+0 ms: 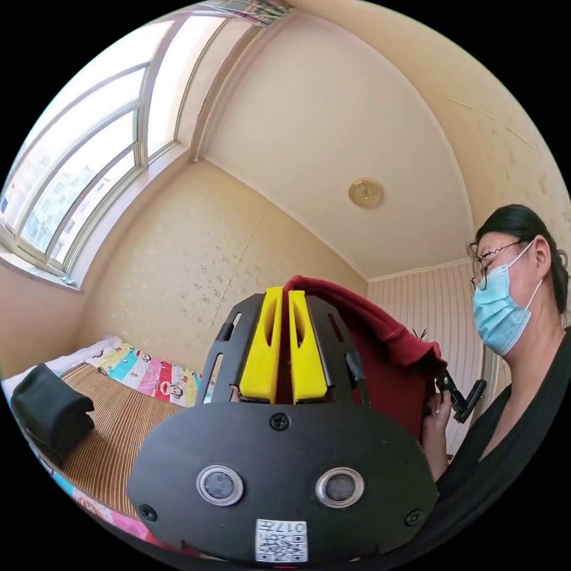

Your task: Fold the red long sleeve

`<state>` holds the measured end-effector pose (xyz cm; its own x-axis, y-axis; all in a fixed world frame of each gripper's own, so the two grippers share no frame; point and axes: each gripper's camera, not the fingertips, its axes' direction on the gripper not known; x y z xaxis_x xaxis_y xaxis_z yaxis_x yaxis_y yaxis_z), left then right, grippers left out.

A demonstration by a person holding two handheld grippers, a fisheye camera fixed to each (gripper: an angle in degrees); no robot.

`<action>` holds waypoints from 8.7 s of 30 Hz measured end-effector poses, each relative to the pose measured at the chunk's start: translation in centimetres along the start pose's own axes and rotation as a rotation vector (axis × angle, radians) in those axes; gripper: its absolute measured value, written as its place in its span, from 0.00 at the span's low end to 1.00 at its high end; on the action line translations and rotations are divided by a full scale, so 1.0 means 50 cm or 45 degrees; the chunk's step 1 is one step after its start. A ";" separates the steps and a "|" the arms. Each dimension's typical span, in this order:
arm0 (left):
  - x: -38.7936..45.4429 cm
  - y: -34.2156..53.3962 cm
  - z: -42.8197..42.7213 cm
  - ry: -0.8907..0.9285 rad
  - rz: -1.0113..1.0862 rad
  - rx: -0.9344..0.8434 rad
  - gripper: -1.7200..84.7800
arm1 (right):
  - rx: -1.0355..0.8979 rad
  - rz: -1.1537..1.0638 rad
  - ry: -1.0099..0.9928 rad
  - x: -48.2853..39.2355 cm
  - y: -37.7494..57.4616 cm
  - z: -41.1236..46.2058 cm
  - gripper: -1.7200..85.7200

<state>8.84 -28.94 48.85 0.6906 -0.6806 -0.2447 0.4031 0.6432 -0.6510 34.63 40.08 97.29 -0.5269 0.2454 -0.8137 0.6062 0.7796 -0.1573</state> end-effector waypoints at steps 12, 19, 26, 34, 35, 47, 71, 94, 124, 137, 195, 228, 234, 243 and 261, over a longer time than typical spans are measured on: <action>-0.681 0.188 0.876 -0.381 -0.377 -1.015 0.12 | -1.210 -0.257 0.307 0.187 0.541 1.001 0.09; -0.710 0.704 0.762 -0.454 -0.413 -1.555 0.12 | -1.766 0.070 -0.047 0.182 0.924 0.900 0.12; -0.638 0.768 0.598 -0.626 -0.354 -1.504 0.11 | -1.941 0.081 -0.082 0.073 1.057 0.699 0.13; -0.665 0.728 0.603 -0.876 -0.106 -1.699 0.12 | -1.993 0.084 -0.020 0.095 0.989 0.747 0.13; -0.667 0.741 0.601 -0.916 -0.078 -1.741 0.11 | -2.111 0.049 0.010 0.098 1.023 0.751 0.13; -0.532 0.701 0.433 -0.960 -0.156 -1.616 0.03 | -2.135 0.123 0.026 0.164 0.951 0.688 0.07; -0.417 0.585 0.119 -1.018 -0.127 -1.552 0.04 | -2.078 0.102 0.010 0.183 0.815 0.464 0.06; -0.548 0.449 -0.054 -0.931 -0.475 -1.376 0.03 | -1.959 0.327 -0.019 0.288 0.757 0.367 0.05; -0.610 0.361 -0.120 -0.862 -0.508 -1.360 0.03 | -1.846 0.596 -0.057 0.413 0.712 0.305 0.06; -0.602 0.356 -0.116 -0.879 -0.467 -1.356 0.03 | -1.814 0.621 -0.051 0.427 0.705 0.292 0.06; -0.590 0.412 -0.078 -0.892 -0.481 -1.314 0.03 | -1.795 0.622 -0.054 0.332 0.737 0.290 0.06; -0.571 0.460 -0.069 -0.909 -0.443 -1.276 0.03 | -2.057 0.193 0.507 0.262 0.816 0.584 0.07; -0.575 0.464 -0.069 -0.891 -0.460 -1.277 0.03 | -1.716 -0.157 0.598 0.175 0.558 0.706 0.06; -0.560 0.481 -0.074 -0.907 -0.431 -1.218 0.03 | -1.288 -0.466 0.891 0.229 0.394 0.431 0.05; -0.563 0.479 -0.038 -0.934 -0.427 -1.251 0.03 | -1.220 1.130 0.601 0.580 0.329 0.056 0.15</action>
<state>-2.12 4.95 38.79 0.9370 -0.2037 0.2837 0.2258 -0.2665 -0.9370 31.00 58.42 69.52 -0.4503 0.8811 -0.1444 0.3012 0.3022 0.9044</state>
